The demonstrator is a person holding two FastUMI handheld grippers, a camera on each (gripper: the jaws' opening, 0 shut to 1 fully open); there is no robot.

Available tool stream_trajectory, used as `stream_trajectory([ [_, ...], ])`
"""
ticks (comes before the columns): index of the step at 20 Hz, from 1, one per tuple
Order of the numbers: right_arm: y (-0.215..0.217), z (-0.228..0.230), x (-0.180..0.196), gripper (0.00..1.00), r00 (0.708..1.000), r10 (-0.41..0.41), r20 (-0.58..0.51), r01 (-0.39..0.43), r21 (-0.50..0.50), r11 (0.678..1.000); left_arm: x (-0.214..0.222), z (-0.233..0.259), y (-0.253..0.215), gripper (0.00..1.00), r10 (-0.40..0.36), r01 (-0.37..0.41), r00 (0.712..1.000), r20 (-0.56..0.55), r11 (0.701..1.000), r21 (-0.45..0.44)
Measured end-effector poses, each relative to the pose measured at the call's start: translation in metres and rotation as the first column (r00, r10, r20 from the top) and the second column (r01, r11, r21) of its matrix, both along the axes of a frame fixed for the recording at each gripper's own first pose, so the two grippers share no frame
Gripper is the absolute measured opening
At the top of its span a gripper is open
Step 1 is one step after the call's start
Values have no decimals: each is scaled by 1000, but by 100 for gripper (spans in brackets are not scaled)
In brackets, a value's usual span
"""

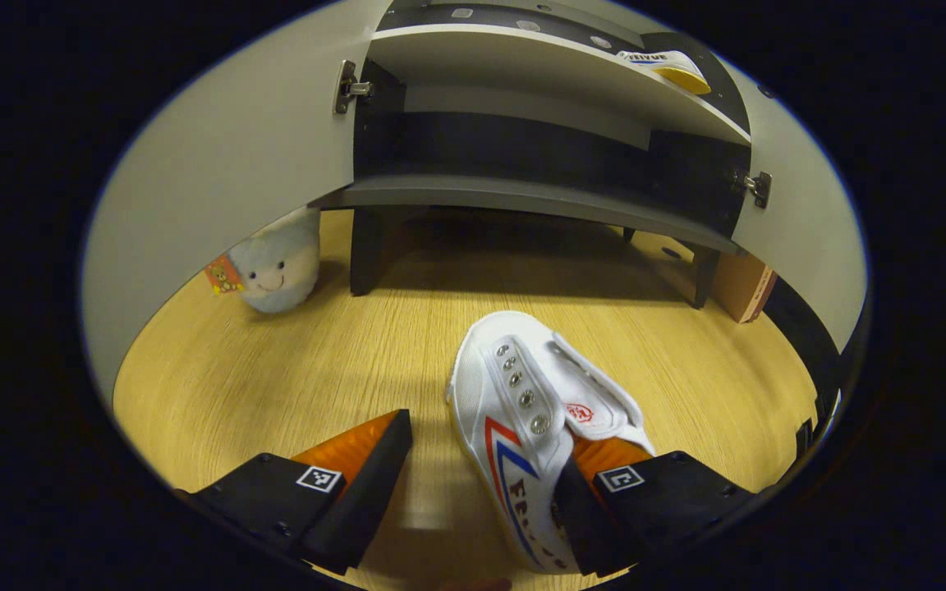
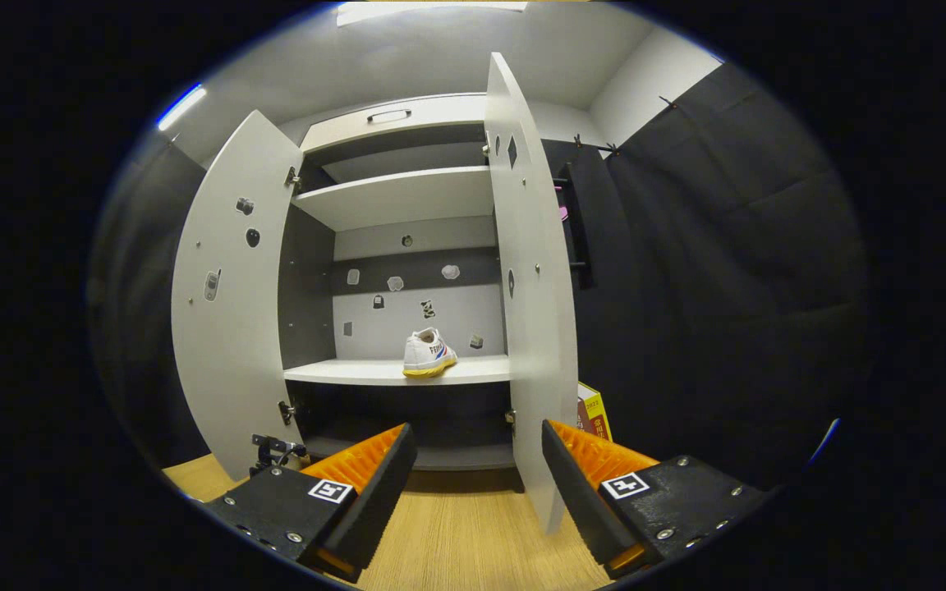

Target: Grab one shoe with the right hand and put it into the shoe cabinet, grab the other shoe with the left hand and put it into the shoe cabinet; then close the right door with the right hand and the left door with the left hand.

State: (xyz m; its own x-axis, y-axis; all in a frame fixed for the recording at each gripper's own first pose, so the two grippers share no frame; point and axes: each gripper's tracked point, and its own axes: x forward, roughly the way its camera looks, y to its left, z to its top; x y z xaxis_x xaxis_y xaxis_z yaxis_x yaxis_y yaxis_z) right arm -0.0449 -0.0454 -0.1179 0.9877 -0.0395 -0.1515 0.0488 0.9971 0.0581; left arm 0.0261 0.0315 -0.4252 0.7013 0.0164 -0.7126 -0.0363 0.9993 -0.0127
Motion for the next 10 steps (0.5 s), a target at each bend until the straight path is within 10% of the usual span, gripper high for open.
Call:
stream_trajectory([
  [7,-6,-3,5,94,1000,-16,-8,16,8,1000,9,5,-3,64,-3,0,999,45,999,48],
  [10,-6,-5,6,94,1000,-7,-15,7,8,1000,11,7,6,22,16,-20,998,59,996,83],
])
